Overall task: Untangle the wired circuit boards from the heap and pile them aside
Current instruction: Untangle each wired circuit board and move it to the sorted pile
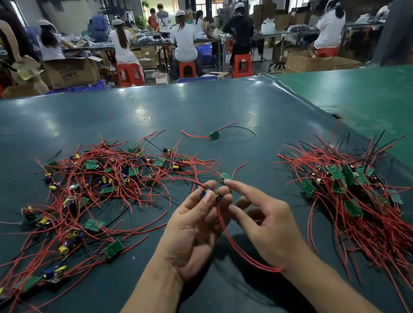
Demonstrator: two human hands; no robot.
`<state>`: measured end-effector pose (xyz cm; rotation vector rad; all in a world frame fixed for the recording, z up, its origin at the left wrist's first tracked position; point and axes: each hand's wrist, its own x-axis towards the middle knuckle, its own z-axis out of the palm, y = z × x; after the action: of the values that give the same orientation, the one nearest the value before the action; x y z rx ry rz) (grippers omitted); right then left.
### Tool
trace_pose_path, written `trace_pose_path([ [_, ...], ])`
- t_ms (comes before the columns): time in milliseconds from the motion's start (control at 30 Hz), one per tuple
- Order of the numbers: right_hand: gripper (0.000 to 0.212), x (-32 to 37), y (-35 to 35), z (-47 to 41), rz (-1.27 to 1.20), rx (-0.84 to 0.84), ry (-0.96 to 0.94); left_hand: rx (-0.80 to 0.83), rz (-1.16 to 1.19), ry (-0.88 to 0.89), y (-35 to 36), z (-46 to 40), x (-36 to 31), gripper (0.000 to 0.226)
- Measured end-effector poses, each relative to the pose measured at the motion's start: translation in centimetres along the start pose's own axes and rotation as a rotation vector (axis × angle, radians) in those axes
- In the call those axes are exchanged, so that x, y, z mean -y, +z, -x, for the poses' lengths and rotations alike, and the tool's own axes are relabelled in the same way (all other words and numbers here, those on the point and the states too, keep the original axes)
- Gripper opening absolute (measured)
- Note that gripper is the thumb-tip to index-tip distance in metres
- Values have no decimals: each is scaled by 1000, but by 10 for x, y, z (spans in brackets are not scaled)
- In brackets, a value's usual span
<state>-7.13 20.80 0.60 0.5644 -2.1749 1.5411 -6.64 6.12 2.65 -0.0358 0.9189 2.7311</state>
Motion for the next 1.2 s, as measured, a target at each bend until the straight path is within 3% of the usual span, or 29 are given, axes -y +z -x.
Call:
trace_pose_path([
  [133, 54, 3, 0, -2, 170, -8, -188, -101, -200, 63, 0, -4, 4, 28],
  [233, 44, 5, -1, -1, 125, 33, -268, -138, -219, 113, -2, -6, 9, 46],
  [300, 30, 9, 2, 1, 26, 17, -242, -137, -255, 128, -2, -8, 12, 59],
  [367, 14, 15, 4, 1, -117, -51, -78, -120, -295, 144, 0, -8, 14, 72],
  [500, 15, 21, 0, -5, -609, -168, 438, -34, -256, 83, 3, -5, 15, 39],
  [567, 14, 21, -2, -7, -705, -159, 532, 1, -291, 48, 4, -3, 16, 22],
  [733, 25, 18, -1, -7, -648, -105, 609, -9, -364, 195, 3, -6, 23, 7],
  [800, 31, 17, -1, -7, -623, -106, 617, -16, -409, 206, 2, -6, 25, 14],
  [900, 37, 17, -3, -11, -640, -203, 623, -23, -425, 214, 1, -7, 25, 21],
  [1033, 14, 9, -19, -20, -754, -425, 611, -58, -347, 244, -1, -8, 24, 24],
  [1200, 41, 3, -26, -22, -811, -460, 631, -75, -320, 269, -1, -10, 22, 29],
])
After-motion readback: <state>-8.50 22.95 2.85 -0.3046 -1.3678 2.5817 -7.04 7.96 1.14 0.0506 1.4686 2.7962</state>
